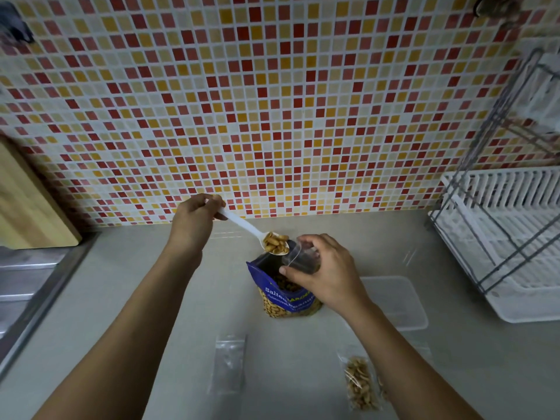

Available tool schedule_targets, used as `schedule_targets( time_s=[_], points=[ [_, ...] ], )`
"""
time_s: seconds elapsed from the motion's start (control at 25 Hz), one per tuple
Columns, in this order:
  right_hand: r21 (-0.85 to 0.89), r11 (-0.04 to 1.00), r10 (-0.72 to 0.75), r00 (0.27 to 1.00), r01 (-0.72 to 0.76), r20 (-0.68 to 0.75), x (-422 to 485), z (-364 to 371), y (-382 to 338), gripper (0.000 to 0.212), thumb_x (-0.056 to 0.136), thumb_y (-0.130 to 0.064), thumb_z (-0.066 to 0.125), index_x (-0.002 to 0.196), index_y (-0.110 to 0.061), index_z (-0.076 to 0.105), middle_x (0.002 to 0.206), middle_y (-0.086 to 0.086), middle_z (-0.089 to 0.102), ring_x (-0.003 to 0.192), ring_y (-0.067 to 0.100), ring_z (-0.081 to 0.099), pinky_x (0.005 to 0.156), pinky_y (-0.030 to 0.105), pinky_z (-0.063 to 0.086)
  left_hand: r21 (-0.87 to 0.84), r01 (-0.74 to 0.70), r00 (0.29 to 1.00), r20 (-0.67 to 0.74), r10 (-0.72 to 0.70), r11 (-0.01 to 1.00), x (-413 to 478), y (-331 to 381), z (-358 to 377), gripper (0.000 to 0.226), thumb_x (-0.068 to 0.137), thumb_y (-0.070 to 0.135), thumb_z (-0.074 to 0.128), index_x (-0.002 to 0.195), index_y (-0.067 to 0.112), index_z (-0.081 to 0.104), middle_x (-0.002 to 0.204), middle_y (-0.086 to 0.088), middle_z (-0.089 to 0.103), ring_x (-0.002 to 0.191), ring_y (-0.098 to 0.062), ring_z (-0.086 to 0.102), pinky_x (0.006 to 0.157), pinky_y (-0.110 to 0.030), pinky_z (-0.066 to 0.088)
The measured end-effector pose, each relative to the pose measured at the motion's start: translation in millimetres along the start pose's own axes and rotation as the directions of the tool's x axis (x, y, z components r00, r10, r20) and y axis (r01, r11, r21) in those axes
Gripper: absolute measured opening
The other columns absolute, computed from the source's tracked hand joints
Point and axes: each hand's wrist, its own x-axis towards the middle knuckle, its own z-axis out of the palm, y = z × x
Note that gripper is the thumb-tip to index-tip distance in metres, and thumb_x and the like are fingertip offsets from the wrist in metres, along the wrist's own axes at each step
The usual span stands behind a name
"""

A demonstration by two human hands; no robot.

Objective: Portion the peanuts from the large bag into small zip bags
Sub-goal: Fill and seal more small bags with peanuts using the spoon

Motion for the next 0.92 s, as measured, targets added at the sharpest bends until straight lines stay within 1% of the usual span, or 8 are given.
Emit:
schedule_targets(
  time_s=[0.16, 0.28, 0.4, 0.56, 0.68, 0.76, 0.84, 0.92],
  points=[
    [0.011, 1.0, 0.002, 1.0, -0.002, 0.006, 0.9, 1.6, -1.5, 0.059, 0.066, -0.05, 0.076, 0.115, -0.023, 0.058, 0.112, -0.008, 0.06, 0.095, 0.006, 0.055, 0.082, 0.026, 0.051, 0.096, -0.091, 0.995, 0.041, 0.087, 0.991, -2.3, 7.2, 9.9, 0.023, 0.097, 0.022, 0.047, 0.102, 0.006, 0.063, 0.102, 0.001, 0.058, 0.086, -0.012, 0.05, 0.08, -0.028, 0.036],
    [0.037, 0.999, -0.014, 1.0, 0.014, -0.008, 0.7, 3.1, -2.8, 0.057, 0.067, -0.049, 0.077, 0.113, -0.021, 0.06, 0.109, -0.008, 0.061, 0.093, 0.004, 0.054, 0.079, 0.02, 0.048, 0.222, -0.242, 0.969, 0.107, 0.223, 0.944, -6.3, 15.4, 15.2, 0.024, 0.097, 0.021, 0.046, 0.098, 0.006, 0.065, 0.099, -0.002, 0.063, 0.076, -0.005, 0.053, 0.065, -0.019, 0.04],
    [0.069, 0.998, -0.002, 0.999, 0.004, -0.042, 1.0, 4.8, -2.7, 0.059, 0.066, -0.049, 0.077, 0.113, -0.019, 0.061, 0.107, -0.007, 0.061, 0.088, 0.005, 0.055, 0.073, 0.015, 0.046, 0.331, -0.405, 0.913, 0.187, 0.361, 0.852, -12.3, 25.9, 16.5, 0.021, 0.096, 0.023, 0.048, 0.091, 0.012, 0.064, 0.09, -0.002, 0.065, 0.069, -0.008, 0.055, 0.059, -0.023, 0.044],
    [0.12, 0.992, 0.032, 0.998, -0.026, -0.049, 2.0, 7.0, -0.8, 0.061, 0.066, -0.05, 0.077, 0.116, -0.02, 0.059, 0.107, -0.01, 0.059, 0.09, 0.004, 0.055, 0.07, 0.007, 0.04, 0.434, -0.539, 0.839, 0.202, 0.505, 0.722, -17.9, 41.1, 9.0, 0.025, 0.095, 0.028, 0.049, 0.093, 0.011, 0.066, 0.09, -0.001, 0.066, 0.079, -0.021, 0.062, 0.074, -0.036, 0.053],
    [0.192, 0.979, 0.082, 0.995, -0.07, -0.053, 2.3, 6.4, 2.7, 0.06, 0.066, -0.051, 0.076, 0.115, -0.021, 0.059, 0.109, -0.01, 0.061, 0.093, 0.007, 0.059, 0.076, 0.019, 0.052, 0.32, -0.474, 0.874, 0.057, 0.482, 0.82, -14.6, 45.4, -4.0, 0.022, 0.095, 0.026, 0.048, 0.095, 0.011, 0.064, 0.089, 0.001, 0.063, 0.074, -0.012, 0.059, 0.068, -0.029, 0.05],
    [0.301, 0.945, 0.157, 0.984, -0.125, -0.082, 2.1, 1.6, 4.0, 0.059, 0.065, -0.052, 0.076, 0.112, -0.02, 0.061, 0.106, -0.006, 0.065, 0.092, 0.011, 0.063, 0.077, 0.03, 0.057, 0.214, -0.365, 0.928, 0.009, 0.372, 0.906, -9.3, 32.6, -7.5, 0.019, 0.096, 0.025, 0.047, 0.093, 0.015, 0.062, 0.092, 0.0, 0.063, 0.076, -0.006, 0.056, 0.065, -0.02, 0.043],
    [0.372, 0.915, 0.218, 0.967, -0.155, -0.132, 4.1, -3.4, 2.7, 0.054, 0.065, -0.051, 0.076, 0.107, -0.021, 0.061, 0.098, -0.006, 0.067, 0.086, 0.012, 0.067, 0.072, 0.029, 0.058, 0.257, -0.29, 0.957, 0.092, 0.275, 0.922, -11.9, 6.4, -0.1, 0.018, 0.095, 0.023, 0.049, 0.093, 0.016, 0.065, 0.096, -0.003, 0.065, 0.082, -0.012, 0.059, 0.065, -0.02, 0.041],
    [0.409, 0.9, 0.242, 0.953, -0.15, -0.184, 6.1, -12.7, -1.2, 0.049, 0.065, -0.05, 0.076, 0.101, -0.021, 0.062, 0.093, -0.006, 0.067, 0.078, 0.009, 0.068, 0.069, 0.03, 0.059, 0.338, -0.324, 0.938, 0.233, 0.255, 0.884, -17.6, -21.7, 14.2, 0.019, 0.094, 0.021, 0.052, 0.093, 0.014, 0.07, 0.099, -0.004, 0.067, 0.089, -0.019, 0.059, 0.068, -0.024, 0.04]
  ],
)
